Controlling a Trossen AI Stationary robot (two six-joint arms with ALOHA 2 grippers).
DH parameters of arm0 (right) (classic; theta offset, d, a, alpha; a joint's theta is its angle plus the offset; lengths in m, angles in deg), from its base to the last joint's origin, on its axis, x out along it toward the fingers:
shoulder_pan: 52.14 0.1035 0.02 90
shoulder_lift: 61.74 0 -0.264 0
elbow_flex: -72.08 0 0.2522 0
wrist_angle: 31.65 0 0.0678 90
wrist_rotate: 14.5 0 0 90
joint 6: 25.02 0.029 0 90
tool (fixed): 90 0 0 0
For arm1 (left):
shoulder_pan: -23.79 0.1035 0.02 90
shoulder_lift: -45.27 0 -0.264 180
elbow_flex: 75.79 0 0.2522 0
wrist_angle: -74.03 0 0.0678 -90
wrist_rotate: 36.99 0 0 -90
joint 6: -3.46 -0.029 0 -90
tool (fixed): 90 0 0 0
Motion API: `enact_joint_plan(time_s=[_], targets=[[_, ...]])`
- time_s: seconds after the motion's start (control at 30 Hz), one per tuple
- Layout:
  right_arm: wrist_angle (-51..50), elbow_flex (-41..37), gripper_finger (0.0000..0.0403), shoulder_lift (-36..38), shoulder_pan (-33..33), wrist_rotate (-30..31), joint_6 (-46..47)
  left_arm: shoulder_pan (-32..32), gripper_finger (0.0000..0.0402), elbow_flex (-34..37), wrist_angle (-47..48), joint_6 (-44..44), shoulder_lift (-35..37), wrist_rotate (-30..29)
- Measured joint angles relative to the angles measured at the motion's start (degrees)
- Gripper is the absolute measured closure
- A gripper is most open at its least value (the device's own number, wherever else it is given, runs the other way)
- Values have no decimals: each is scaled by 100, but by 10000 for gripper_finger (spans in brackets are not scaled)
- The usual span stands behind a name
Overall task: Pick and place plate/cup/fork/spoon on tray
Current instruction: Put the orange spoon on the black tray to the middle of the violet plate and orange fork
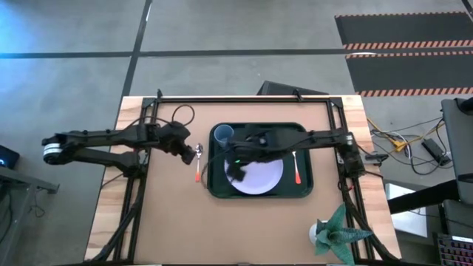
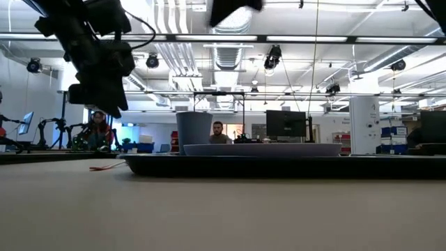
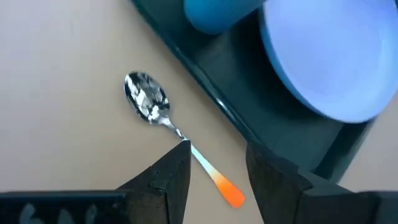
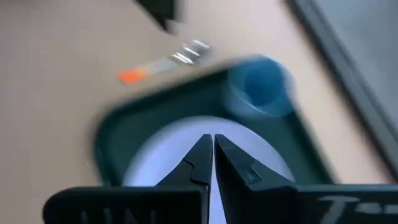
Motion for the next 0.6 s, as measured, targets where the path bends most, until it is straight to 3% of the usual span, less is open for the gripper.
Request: enact_joint_plan(time_s=[0.17, 0.37, 0.6], targets=[[1212, -19, 394, -530, -41, -157, -73, -2, 265, -372, 909, -789, 262, 23], [1275, 230, 394, -651, -71, -128, 347, -23, 265, -406, 2646, -708, 668, 37], [775, 406, 394, -209, -63, 267, 35, -146, 265, 103, 1984, 139, 1088, 312]])
